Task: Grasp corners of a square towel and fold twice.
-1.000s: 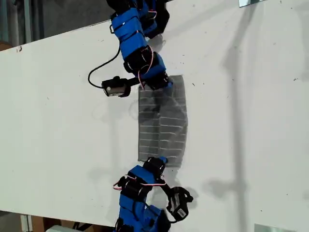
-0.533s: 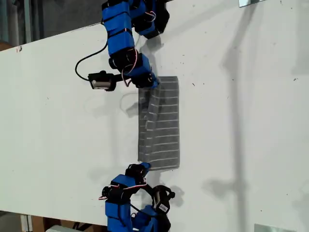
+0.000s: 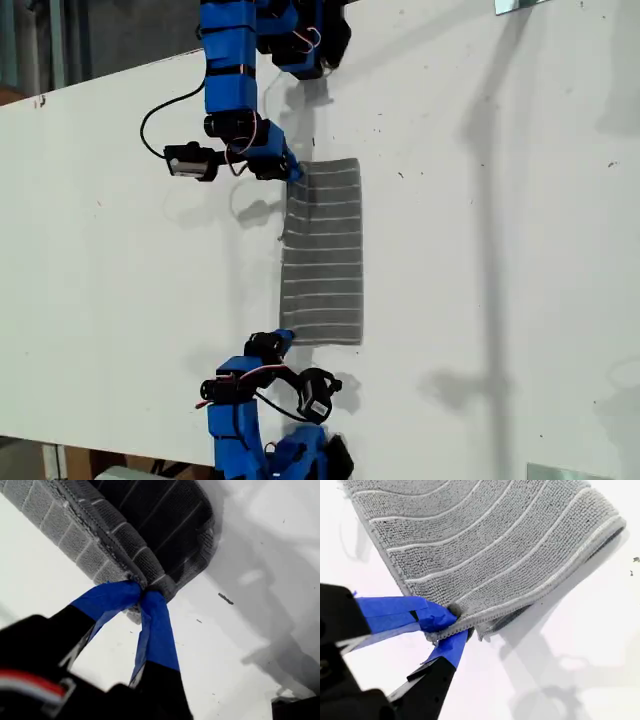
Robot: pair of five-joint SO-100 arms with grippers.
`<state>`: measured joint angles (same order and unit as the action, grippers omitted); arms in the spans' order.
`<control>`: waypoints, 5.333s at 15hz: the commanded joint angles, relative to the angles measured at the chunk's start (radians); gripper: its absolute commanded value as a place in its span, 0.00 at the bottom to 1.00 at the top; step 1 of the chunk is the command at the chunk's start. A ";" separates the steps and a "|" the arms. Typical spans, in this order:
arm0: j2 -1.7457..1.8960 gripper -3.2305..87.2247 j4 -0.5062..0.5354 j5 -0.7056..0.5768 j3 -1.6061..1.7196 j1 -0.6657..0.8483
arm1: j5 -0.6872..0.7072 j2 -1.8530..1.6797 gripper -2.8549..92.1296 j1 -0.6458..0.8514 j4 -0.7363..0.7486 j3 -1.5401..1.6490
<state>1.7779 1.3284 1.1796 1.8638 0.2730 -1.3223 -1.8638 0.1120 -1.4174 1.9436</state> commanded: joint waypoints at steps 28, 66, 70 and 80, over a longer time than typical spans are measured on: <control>-0.170 0.03 0.014 0.190 -0.107 -0.255 | -0.206 -0.084 0.03 -0.330 0.127 0.189; -0.034 0.26 -0.091 0.209 0.057 -0.301 | -0.179 -0.037 0.27 -0.348 0.296 0.261; -0.025 0.26 -0.097 0.199 0.074 -0.298 | -0.133 0.015 0.26 -0.296 0.310 0.239; 0.009 0.26 -0.104 0.195 0.077 -0.310 | -0.170 -0.101 0.24 -0.331 0.261 0.287</control>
<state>1.7411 1.2241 1.3806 1.9666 -0.0230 -1.4803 -1.9144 -0.2117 -1.1443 2.2488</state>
